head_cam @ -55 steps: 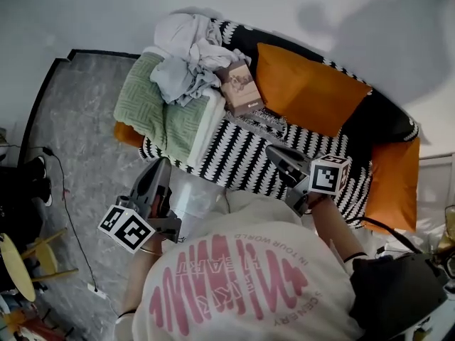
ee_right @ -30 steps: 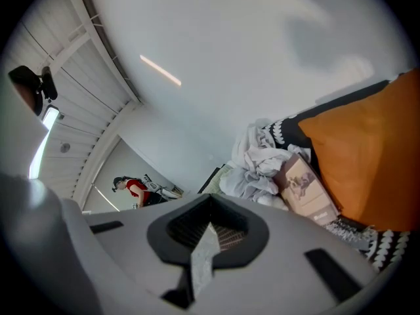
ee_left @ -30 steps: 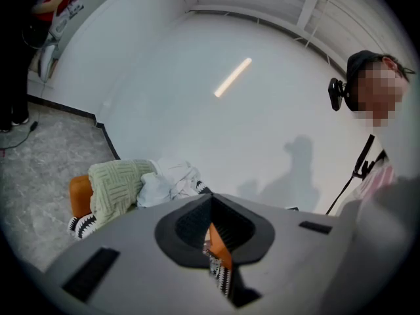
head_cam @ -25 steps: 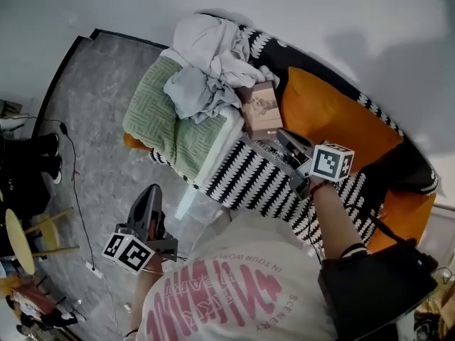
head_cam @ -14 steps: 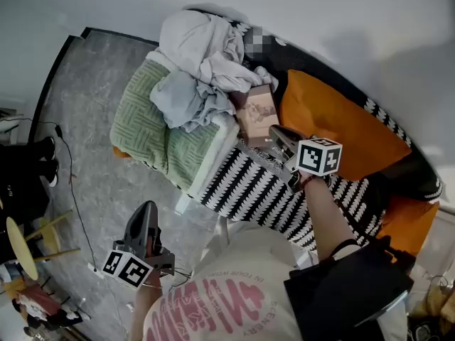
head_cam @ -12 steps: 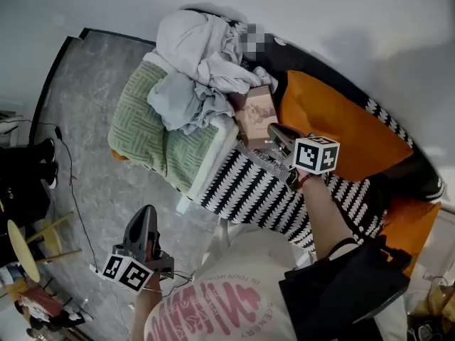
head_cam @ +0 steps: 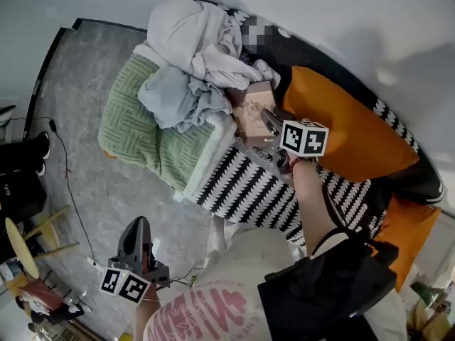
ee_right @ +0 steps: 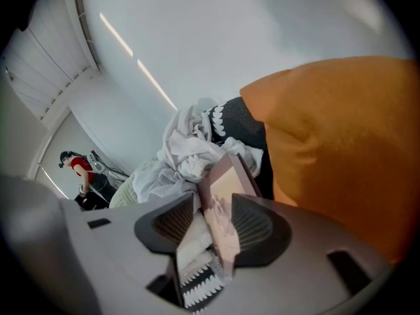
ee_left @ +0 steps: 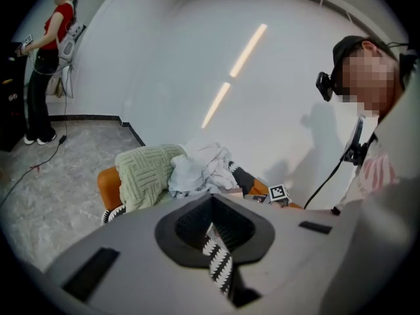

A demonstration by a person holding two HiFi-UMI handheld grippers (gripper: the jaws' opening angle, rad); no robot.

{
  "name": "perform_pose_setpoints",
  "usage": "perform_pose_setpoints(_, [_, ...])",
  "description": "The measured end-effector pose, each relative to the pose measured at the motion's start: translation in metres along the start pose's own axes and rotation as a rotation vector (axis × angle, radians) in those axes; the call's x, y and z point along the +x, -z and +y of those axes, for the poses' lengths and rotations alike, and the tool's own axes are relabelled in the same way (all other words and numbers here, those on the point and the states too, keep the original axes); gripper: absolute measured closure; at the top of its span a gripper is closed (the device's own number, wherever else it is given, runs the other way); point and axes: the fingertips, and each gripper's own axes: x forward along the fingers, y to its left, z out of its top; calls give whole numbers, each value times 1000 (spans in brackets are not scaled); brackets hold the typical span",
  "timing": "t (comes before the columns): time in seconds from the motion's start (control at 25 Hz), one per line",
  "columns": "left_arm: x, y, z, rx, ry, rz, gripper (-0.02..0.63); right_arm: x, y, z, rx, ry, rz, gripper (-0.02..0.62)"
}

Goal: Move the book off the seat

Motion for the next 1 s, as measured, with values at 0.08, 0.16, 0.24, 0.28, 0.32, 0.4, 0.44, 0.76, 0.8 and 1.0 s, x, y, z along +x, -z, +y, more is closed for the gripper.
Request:
perform_pose_setpoints(0.08, [0,3,-1,32,-13,22,598,6,-4,-8,-38,41,2,410])
perform_pose_setpoints(0.16, [1,4,-2,59,-19,38,598,12,-7,-18,-75,91,16,384])
perform_pose_setpoints(0.24, [3,6,-4,86,-22,51,598,19,-5,-27,-126,143,55,346])
perform_pose_setpoints(0.28, [4,7,-5,99,-21,57,598,23,-3,-30,-156,161,79,338])
perform_pose_setpoints(0.32, [5,8,-5,107,-20,62,598,27,-1,-32,-185,177,103,330])
perform_pose_setpoints(0.4, [7,7,-5,108,-16,66,598,34,4,-35,-251,214,149,313])
perform_pose_setpoints(0.44, [8,7,-5,101,-11,64,598,38,6,-38,-286,234,175,304])
perform_pose_setpoints(0.76, [16,11,-9,78,11,68,598,60,24,-55,-268,231,269,302])
perform_pose_setpoints(0.8, [15,12,-8,74,10,67,598,62,24,-55,-256,224,264,302])
perform_pose_setpoints(1.0, [11,16,-6,59,4,71,598,66,30,-54,-265,186,292,304])
